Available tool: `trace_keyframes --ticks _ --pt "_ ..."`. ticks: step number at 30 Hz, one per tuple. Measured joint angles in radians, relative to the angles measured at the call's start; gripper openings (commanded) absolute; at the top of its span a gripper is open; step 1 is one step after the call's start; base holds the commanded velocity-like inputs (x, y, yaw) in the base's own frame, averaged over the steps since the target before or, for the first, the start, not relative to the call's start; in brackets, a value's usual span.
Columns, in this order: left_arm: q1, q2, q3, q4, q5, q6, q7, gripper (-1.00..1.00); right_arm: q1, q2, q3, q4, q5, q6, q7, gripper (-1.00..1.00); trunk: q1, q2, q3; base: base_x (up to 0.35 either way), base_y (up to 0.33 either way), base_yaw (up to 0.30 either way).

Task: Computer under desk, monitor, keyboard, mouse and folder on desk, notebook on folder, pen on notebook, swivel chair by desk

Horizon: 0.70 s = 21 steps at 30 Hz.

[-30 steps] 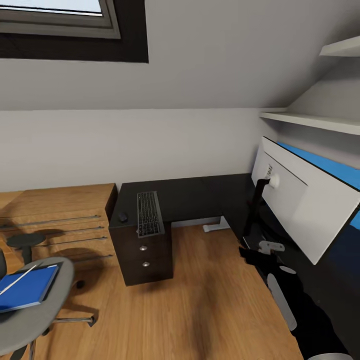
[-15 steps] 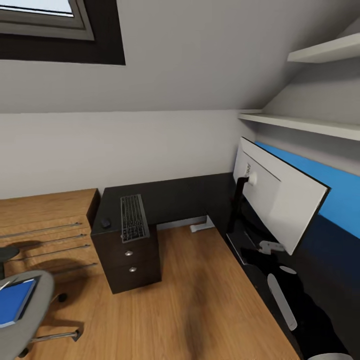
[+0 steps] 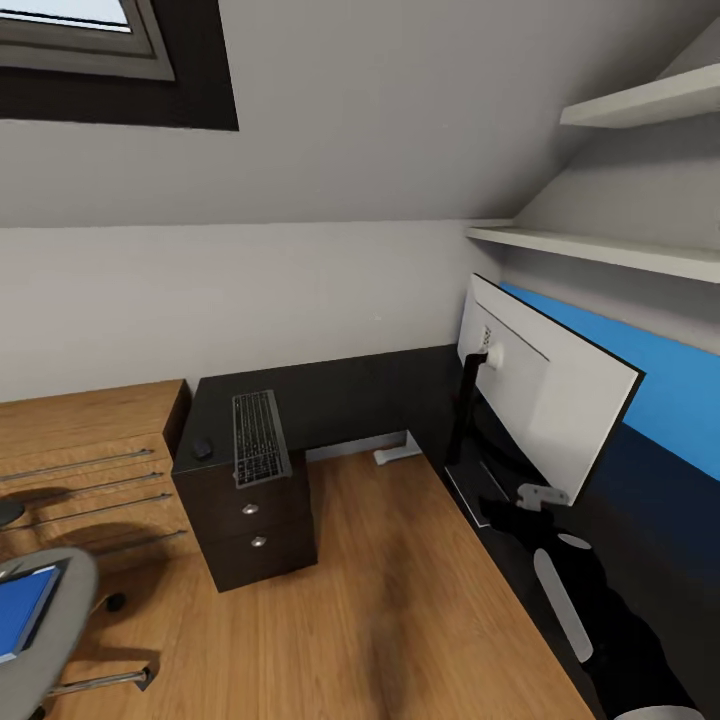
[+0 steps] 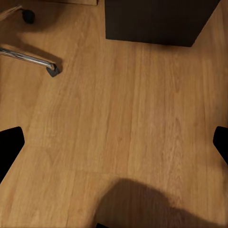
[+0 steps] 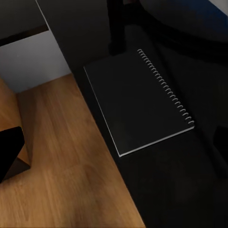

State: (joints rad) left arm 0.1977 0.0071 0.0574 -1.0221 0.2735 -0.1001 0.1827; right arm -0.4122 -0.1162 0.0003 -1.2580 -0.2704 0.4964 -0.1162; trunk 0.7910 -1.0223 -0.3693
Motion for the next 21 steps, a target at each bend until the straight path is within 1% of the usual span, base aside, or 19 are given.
trace_keyframes --ticks 3,9,14,18,19,21 --pt "0.000 0.000 0.000 0.000 0.000 -0.001 -0.001 1.00 0.000 0.000 0.000 0.002 0.000 0.000 0.000 1.00 0.000 0.000 0.000 0.072 0.000 -0.001" --pt "0.000 0.000 0.001 0.001 0.000 -0.001 -0.002 1.00 0.000 0.000 0.001 0.015 0.000 0.000 0.001 1.00 0.000 0.000 0.000 0.162 0.000 0.000" --pt "0.000 0.000 0.002 0.001 0.001 -0.001 -0.003 1.00 0.000 -0.001 0.002 0.025 0.002 -0.002 0.001 1.00 0.000 0.000 0.000 0.050 0.000 0.000" --pt "0.000 0.001 0.002 0.001 0.001 -0.001 -0.004 1.00 0.000 -0.001 0.001 0.038 0.002 -0.002 -0.001 1.00 0.000 0.000 0.000 0.178 0.000 0.000" --pt "0.000 0.001 0.002 0.001 0.001 -0.001 -0.004 1.00 0.000 -0.001 -0.002 0.070 0.002 -0.001 -0.001 1.00 0.000 0.000 0.000 0.033 0.000 0.000" --pt "0.000 0.001 0.002 0.001 0.001 -0.001 -0.004 1.00 0.000 -0.001 -0.003 0.083 0.002 -0.001 -0.001 1.00 0.000 0.000 0.000 0.022 0.000 0.000"
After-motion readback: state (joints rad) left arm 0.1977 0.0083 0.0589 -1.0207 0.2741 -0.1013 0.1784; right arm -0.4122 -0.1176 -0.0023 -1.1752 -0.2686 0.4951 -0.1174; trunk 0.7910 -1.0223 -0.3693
